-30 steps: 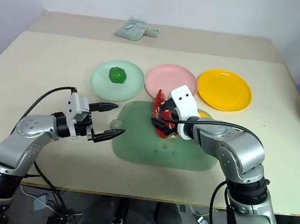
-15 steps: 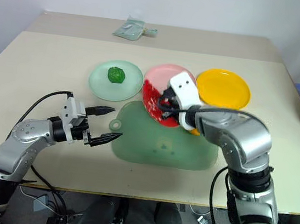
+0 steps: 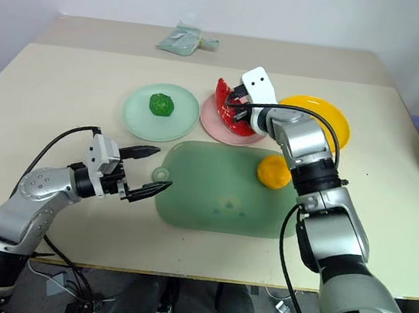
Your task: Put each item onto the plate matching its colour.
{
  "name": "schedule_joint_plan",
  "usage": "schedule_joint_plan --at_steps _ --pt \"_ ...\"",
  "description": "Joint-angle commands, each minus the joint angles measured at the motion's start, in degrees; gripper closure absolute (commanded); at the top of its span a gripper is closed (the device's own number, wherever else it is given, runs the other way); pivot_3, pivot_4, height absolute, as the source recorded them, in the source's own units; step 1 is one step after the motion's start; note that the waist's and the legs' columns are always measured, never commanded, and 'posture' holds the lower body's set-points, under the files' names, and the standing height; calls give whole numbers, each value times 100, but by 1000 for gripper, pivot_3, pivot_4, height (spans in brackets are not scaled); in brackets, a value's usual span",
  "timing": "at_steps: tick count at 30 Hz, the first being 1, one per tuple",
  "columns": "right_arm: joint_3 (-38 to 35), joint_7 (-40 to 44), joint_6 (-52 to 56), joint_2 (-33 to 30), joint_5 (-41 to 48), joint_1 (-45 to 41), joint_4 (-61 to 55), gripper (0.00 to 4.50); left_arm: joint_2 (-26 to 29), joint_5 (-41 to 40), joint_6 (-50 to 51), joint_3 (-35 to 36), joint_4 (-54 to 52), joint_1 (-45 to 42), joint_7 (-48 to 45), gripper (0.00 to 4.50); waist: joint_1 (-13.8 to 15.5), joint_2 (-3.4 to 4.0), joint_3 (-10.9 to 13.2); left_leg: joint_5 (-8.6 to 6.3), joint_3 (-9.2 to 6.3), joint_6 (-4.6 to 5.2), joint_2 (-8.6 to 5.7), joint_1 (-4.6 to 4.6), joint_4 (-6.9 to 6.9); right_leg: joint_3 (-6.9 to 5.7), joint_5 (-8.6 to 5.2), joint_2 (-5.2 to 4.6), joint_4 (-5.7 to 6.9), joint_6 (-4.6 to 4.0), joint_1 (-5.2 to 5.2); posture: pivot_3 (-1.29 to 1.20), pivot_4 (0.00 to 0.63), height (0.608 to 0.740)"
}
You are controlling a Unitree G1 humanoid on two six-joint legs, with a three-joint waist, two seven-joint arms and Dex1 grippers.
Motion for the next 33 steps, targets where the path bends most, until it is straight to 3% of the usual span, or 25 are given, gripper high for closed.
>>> schedule_joint_plan --at_steps 1,3,6,12,14,15,21,33 --pt "-207 233 -489 -37 -190 -153 -77 1426 -2 -81 -59 76 -296 42 74 0 1 1 1 0 -1 0 0 0 0 0 0 0 0 0 1 0 150 740" --pt "-352 268 -711 -189 -251 -38 -489 548 1 -91 -53 69 -332 63 95 0 -3 3 2 0 -1 0 0 0 1 0 0 -1 0 0 -1 0 150 740" --pt "-744 639 -671 -684 -45 365 -1611 548 -28 -120 -29 24 -400 69 121 0 34 3 2 0 -4 -1 1 -1 0 3 0 -2 0 0 -1 0 150 740" --pt "-1775 1962 -165 -2256 863 2319 -4221 548 -35 -297 79 -119 -505 81 -37 0 93 2 1 -7 -12 8 0 -7 4 -5 0 -10 -13 0 8 0 150 740" --pt "-2254 2253 313 -2697 1291 3253 -4953 16 -22 -314 71 -187 -450 42 -147 0 121 2 1 -7 -15 9 1 -4 2 -6 0 -11 -17 0 14 0 150 740" --pt "-2381 2218 357 -2796 1301 3626 -5194 16 -18 -306 67 -216 -403 8 -183 0 116 4 0 -8 -15 10 3 2 2 -5 0 -11 -17 -1 18 0 150 740" --pt "-2435 1783 395 -2841 1008 4711 -5731 16 -12 -218 36 -355 -235 -116 -306 0 14 15 -5 -22 -12 35 7 16 -1 -2 1 -12 -4 -4 19 0 150 740" --pt "-1988 1178 1097 -2101 1019 4387 -4988 16 30 -199 -115 -240 -243 107 -256 0 53 14 -5 -5 -12 6 5 12 1 -4 1 -14 -11 -4 21 0 150 740"
